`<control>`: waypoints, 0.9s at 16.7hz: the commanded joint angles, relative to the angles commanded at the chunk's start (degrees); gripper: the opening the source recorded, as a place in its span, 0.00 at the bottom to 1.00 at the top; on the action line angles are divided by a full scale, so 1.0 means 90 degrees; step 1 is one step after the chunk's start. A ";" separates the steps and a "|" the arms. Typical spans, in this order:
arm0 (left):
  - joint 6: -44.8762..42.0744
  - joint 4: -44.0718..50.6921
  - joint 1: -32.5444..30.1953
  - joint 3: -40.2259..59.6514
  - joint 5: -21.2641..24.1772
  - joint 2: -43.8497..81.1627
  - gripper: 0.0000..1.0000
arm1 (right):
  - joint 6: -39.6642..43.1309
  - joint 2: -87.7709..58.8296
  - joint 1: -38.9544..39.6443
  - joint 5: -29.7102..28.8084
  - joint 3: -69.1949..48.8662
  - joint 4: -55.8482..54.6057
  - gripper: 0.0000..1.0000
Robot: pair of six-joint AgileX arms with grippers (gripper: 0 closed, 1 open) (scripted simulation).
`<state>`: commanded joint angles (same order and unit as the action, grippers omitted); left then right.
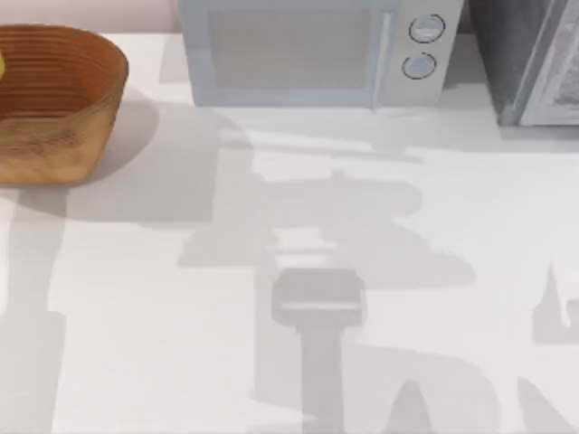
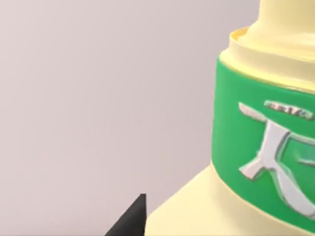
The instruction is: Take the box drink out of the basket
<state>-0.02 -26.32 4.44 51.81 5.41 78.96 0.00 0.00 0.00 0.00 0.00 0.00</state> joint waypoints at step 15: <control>-0.0021 0.2571 -0.0458 -0.5110 -0.0522 -0.7892 0.00 | 0.0000 0.0000 0.0000 0.0000 0.0000 0.0000 1.00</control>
<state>-0.21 -3.18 0.32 5.82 0.71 7.94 0.00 0.00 0.00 0.00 0.00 0.00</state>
